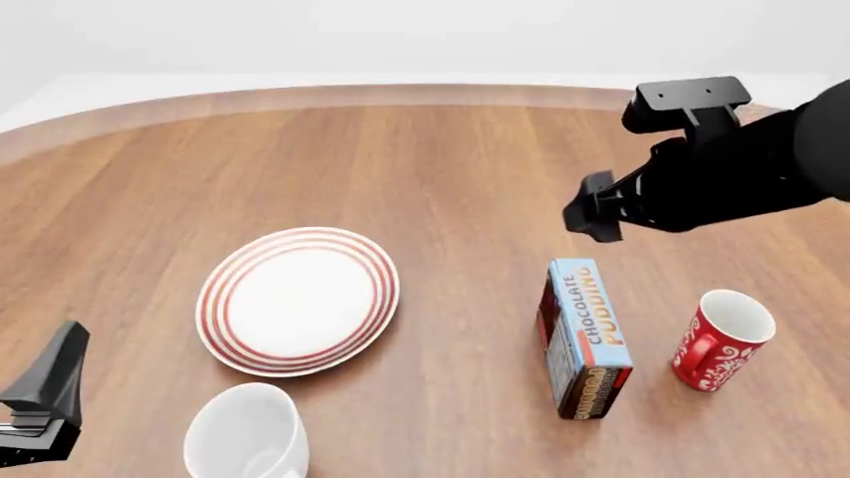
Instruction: Pick up the white mug and put it on the plate, and put the chocolate pudding to the right of the plate.
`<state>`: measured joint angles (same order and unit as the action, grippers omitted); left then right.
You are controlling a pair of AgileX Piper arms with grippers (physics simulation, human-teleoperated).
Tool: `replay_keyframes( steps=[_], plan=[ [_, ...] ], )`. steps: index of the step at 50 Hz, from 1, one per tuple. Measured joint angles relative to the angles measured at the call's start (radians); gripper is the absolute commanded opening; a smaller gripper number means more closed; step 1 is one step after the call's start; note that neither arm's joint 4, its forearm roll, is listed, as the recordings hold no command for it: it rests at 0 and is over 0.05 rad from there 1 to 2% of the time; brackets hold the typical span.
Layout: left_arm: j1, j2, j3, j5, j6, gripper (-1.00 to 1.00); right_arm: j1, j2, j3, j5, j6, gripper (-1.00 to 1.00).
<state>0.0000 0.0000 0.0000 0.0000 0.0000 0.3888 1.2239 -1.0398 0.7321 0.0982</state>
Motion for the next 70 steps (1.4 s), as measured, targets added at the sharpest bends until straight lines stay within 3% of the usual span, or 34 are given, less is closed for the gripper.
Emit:
replay_keyframes(
  steps=[21, 70],
  plan=[
    [0.0, 0.0, 0.0, 0.0, 0.0, 1.0, -0.003, 0.057, 0.037, -0.039, 0.043, 1.0],
    [0.0, 0.0, 0.0, 0.0, 0.0, 1.0, -0.04, 0.13, 0.124, -0.108, 0.057, 1.0]
  ],
)
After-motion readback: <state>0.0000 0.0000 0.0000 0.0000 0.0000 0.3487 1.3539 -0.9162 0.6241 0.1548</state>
